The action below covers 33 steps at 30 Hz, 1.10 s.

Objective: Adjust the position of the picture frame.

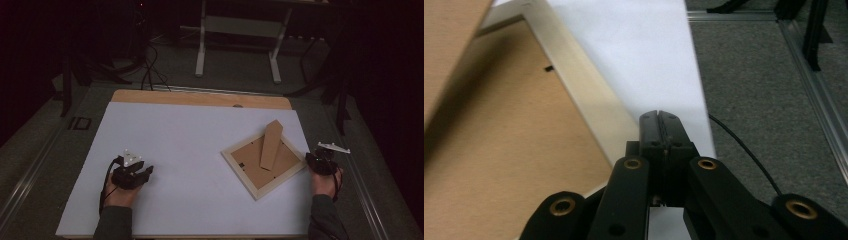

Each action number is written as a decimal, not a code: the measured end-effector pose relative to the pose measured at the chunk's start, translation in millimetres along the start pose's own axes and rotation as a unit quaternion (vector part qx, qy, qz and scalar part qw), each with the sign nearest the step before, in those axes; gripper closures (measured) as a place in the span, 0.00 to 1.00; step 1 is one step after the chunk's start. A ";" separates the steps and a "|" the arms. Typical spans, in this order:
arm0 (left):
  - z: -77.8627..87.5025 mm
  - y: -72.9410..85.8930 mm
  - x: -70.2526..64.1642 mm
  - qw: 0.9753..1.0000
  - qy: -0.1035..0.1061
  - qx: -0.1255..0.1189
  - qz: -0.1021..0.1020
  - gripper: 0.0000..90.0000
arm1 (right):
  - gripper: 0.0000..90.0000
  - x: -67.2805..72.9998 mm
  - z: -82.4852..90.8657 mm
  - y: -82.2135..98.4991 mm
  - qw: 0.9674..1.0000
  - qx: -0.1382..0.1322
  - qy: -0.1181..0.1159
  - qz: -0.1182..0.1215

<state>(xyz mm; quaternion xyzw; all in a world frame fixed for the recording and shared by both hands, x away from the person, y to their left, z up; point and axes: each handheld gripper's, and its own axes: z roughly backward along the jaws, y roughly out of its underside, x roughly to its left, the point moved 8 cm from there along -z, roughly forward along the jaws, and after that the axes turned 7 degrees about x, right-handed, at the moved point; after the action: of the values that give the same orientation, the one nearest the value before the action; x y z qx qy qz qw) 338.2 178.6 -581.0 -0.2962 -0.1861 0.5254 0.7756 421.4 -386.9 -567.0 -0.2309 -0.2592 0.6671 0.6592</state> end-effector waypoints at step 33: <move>1.0 0.4 -6.6 1.000 0.023 0.006 -0.005 0.91 | 1.00 -1.1 -5.3 20.9 0.999 0.032 -0.041 0.006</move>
<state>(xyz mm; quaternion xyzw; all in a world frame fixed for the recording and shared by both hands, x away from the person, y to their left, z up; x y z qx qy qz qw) 334.9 172.8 -580.4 -0.3032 -0.1666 0.5153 0.7841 409.0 -387.7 -584.7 -0.1834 -0.2631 0.6883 0.6507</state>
